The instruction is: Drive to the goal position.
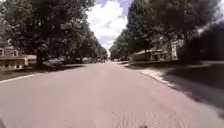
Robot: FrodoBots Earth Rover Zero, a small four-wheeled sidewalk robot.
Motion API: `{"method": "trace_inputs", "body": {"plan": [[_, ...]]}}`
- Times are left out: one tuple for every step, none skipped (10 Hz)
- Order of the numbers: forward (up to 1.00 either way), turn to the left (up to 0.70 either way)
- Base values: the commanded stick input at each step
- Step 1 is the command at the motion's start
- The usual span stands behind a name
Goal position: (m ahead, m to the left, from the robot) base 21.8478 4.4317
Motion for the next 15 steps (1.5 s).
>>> {"method": "trace_inputs", "body": {"plan": [[0.70, 0.00], [0.70, 0.00], [0.70, 0.00], [0.70, 0.00], [0.70, 0.00], [0.70, 0.00], [0.70, 0.00], [0.70, 0.00], [0.70, 0.00], [0.70, 0.00], [0.70, 0.00], [0.70, 0.00], [0.70, 0.00], [0.70, 0.00], [0.70, 0.00]]}}
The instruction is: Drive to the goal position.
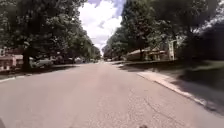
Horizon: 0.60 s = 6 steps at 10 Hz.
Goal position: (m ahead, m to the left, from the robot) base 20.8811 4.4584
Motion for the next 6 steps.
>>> {"method": "trace_inputs", "body": {"plan": [[0.70, 0.00], [0.70, 0.00], [0.70, 0.00], [0.70, 0.00], [0.70, 0.00], [0.70, 0.00]]}}
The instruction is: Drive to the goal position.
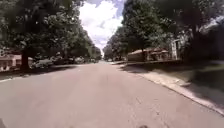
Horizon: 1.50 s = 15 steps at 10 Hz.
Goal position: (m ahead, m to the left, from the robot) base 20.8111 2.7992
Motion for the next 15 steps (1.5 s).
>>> {"method": "trace_inputs", "body": {"plan": [[0.70, 0.00], [0.70, 0.00], [0.70, 0.00], [0.70, 0.00], [0.70, 0.00], [0.70, 0.00], [0.70, 0.00], [0.70, 0.00], [0.70, 0.00], [0.70, 0.00], [0.70, 0.00], [0.70, 0.00], [0.70, 0.00], [0.70, 0.00], [0.70, 0.00]]}}
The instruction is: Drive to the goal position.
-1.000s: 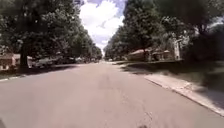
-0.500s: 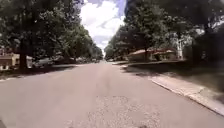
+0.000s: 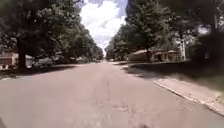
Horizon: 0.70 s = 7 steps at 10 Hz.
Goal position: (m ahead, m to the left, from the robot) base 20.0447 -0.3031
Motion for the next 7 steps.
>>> {"method": "trace_inputs", "body": {"plan": [[0.70, 0.00], [0.70, 0.00], [0.70, 0.00], [0.70, 0.00], [0.70, 0.00], [0.70, 0.00], [0.70, 0.00]]}}
